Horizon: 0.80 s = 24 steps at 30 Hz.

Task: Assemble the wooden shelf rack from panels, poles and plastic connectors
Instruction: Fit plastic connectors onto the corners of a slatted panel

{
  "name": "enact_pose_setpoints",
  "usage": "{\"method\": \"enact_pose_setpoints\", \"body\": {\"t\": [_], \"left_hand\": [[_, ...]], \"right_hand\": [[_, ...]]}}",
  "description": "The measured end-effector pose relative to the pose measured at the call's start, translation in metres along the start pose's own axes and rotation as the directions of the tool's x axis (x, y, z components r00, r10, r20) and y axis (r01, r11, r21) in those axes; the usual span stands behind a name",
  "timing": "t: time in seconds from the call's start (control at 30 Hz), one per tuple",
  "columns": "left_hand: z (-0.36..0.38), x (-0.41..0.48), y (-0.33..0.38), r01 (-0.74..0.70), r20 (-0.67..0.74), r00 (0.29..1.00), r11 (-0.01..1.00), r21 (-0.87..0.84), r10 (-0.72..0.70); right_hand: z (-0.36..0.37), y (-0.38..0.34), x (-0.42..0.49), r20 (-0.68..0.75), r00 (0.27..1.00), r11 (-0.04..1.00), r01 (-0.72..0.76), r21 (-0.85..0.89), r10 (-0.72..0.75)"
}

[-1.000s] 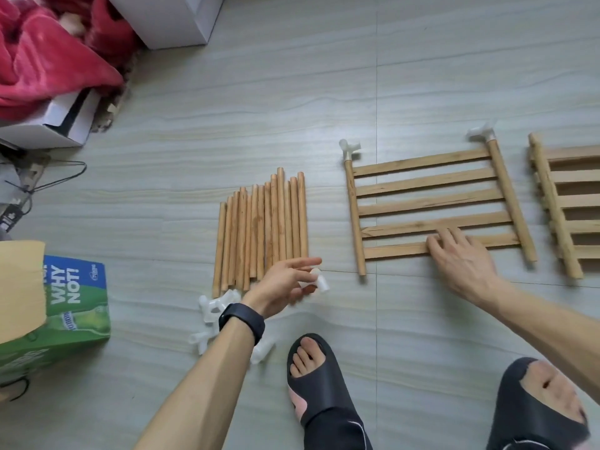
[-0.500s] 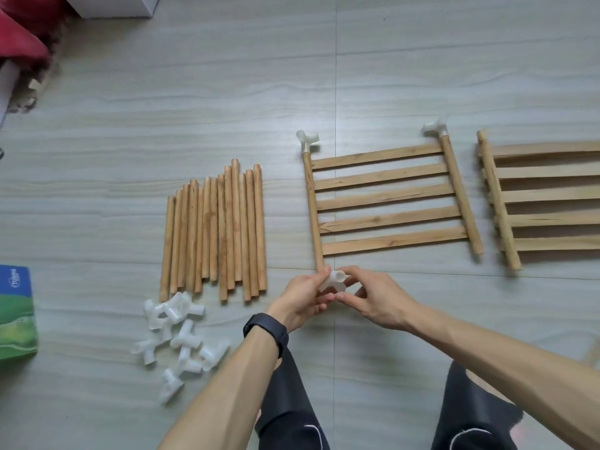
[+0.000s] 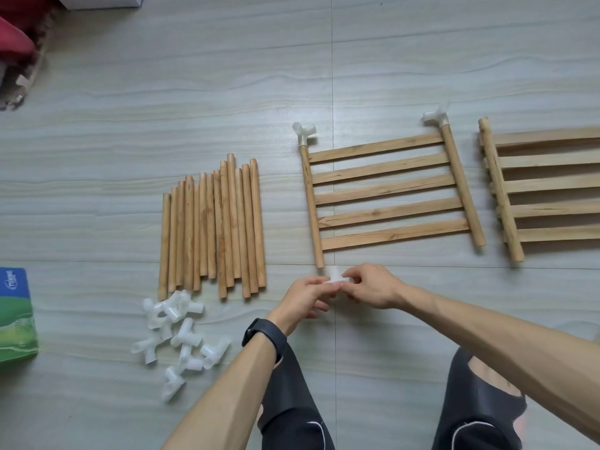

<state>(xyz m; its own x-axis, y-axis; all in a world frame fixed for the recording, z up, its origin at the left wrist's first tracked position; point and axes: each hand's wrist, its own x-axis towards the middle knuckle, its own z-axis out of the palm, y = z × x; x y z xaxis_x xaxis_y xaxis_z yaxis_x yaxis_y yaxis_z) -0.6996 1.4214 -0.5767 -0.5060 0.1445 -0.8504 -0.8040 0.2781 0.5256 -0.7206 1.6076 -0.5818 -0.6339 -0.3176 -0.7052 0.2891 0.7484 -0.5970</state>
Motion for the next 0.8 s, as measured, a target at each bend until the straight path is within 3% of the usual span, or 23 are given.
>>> {"method": "enact_pose_setpoints", "body": {"t": [0.17,0.47,0.6,0.7,0.8], "left_hand": [[-0.008,-0.005,-0.007,-0.059,-0.002,0.998,0.994,0.087,0.059],[-0.014,-0.007,-0.011,0.016,-0.08,0.997,0.998,0.059,-0.011],[-0.012,-0.004,-0.016,0.065,-0.025,0.997,0.996,-0.056,-0.066],[-0.013,-0.003,-0.019,0.057,0.044,0.997,0.998,0.013,-0.057],[-0.018,0.0,-0.017,0.03,0.094,0.994,0.975,0.222,-0.052]], "right_hand": [[0.008,0.001,0.005,0.159,0.987,0.942,-0.089,0.323,0.038],[0.02,-0.006,0.015,0.021,0.998,0.93,-0.06,0.364,0.056],[0.018,-0.007,0.012,0.083,0.995,0.88,-0.088,0.466,0.055],[0.018,-0.007,0.01,0.199,0.974,0.836,-0.194,0.513,0.103],[0.018,-0.006,0.01,0.254,0.959,0.794,-0.248,0.555,0.122]]}}
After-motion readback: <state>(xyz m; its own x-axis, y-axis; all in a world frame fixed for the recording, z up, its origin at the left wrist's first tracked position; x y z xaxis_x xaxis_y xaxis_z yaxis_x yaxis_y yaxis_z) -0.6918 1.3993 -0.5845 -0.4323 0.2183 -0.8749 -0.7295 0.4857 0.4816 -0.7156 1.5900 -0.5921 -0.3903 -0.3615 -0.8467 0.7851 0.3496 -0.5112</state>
